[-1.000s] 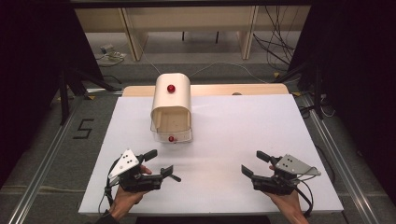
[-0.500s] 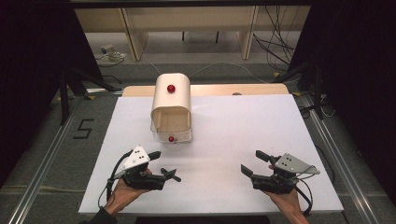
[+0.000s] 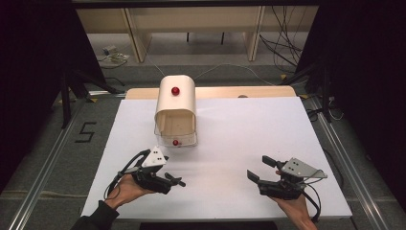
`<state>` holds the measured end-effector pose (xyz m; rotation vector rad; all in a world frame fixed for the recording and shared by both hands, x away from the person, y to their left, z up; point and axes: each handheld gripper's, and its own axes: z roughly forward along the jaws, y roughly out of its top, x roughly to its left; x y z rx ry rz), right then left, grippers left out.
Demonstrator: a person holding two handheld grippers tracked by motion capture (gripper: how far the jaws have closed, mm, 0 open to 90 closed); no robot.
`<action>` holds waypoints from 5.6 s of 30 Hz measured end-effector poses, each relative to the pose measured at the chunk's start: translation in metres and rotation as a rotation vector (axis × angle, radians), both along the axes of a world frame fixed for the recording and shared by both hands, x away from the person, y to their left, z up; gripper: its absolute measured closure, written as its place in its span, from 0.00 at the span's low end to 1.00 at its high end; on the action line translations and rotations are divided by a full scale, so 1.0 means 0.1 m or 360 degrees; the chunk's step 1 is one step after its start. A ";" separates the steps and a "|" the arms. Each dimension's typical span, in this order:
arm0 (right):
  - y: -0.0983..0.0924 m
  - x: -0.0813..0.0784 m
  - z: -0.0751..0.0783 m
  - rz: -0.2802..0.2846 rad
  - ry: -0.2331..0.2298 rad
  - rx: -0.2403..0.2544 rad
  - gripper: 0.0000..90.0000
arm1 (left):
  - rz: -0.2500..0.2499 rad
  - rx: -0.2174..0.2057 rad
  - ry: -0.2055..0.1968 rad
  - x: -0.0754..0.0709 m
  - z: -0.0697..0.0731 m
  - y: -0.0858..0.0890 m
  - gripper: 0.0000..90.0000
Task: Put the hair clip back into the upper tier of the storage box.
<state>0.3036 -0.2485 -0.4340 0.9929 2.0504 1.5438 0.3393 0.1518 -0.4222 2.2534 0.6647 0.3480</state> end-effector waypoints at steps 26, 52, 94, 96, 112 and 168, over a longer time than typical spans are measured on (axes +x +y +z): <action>0.04 0.03 -0.04 0.0031 0.0065 -0.0084 0.27 | -0.0264 0.0560 0.0164 0.31 -0.34 -0.16 0.31; 0.07 0.05 -0.06 0.0060 0.0073 -0.0099 0.28 | -0.0433 0.0756 0.0223 0.44 -0.42 -0.26 0.49; 0.07 0.05 -0.06 0.0072 0.0085 -0.0098 0.29 | -0.0326 0.0683 0.0409 0.36 -0.31 -0.33 0.85; 0.07 0.05 -0.06 0.0074 0.0084 -0.0103 0.29 | -0.0334 0.0673 0.0400 0.34 -0.28 -0.32 0.85; 0.06 0.04 -0.06 0.0066 0.0086 -0.0103 0.29 | -0.0299 0.0522 0.0354 0.28 -0.10 -0.32 0.85; 0.06 0.05 -0.07 0.0062 0.0089 -0.0105 0.29 | -0.0110 0.0009 0.0057 0.15 0.50 -0.32 0.85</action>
